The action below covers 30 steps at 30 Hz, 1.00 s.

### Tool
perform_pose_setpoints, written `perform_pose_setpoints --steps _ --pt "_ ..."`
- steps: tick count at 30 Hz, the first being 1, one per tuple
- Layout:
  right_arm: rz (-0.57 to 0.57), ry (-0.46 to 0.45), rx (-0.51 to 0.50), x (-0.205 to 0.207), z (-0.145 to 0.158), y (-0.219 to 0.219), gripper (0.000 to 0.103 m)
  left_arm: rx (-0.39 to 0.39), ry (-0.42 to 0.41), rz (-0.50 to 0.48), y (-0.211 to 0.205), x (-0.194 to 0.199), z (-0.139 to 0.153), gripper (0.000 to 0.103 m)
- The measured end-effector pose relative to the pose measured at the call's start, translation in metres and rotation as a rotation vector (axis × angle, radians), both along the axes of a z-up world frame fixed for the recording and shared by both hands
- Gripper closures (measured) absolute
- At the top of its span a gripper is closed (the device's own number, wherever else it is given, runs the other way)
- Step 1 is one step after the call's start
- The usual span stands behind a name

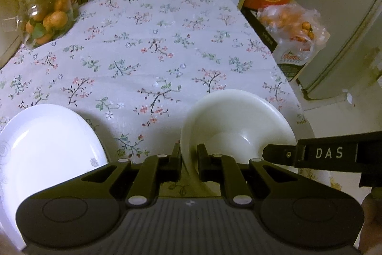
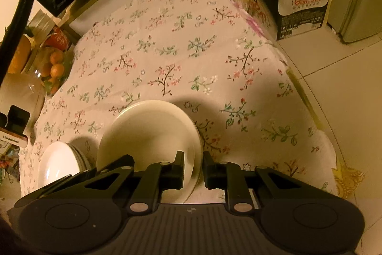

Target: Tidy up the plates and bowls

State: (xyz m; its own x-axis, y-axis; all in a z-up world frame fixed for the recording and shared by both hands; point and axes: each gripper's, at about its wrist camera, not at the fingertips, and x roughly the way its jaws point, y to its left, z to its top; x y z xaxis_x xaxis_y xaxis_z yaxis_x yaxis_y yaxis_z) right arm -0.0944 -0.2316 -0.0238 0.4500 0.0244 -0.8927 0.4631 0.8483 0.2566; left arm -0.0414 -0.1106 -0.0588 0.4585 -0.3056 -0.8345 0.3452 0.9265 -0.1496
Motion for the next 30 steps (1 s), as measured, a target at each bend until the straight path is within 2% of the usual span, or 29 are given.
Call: perform_pose_setpoints --steps 7,13,22,30 --pt "0.01 -0.027 -0.032 0.001 0.008 0.003 0.087 -0.001 -0.023 0.005 -0.002 -0.001 0.004 0.092" --pt "0.024 -0.067 -0.064 0.001 0.018 0.006 0.087 -0.031 -0.041 0.027 0.0 0.003 0.016 0.092" --pt "0.039 -0.14 -0.116 0.004 0.036 0.011 0.087 -0.015 -0.12 0.035 -0.002 -0.003 0.036 0.092" --pt "0.079 -0.171 -0.153 0.008 0.045 0.025 0.087 -0.036 -0.117 0.068 0.011 0.002 0.043 0.092"
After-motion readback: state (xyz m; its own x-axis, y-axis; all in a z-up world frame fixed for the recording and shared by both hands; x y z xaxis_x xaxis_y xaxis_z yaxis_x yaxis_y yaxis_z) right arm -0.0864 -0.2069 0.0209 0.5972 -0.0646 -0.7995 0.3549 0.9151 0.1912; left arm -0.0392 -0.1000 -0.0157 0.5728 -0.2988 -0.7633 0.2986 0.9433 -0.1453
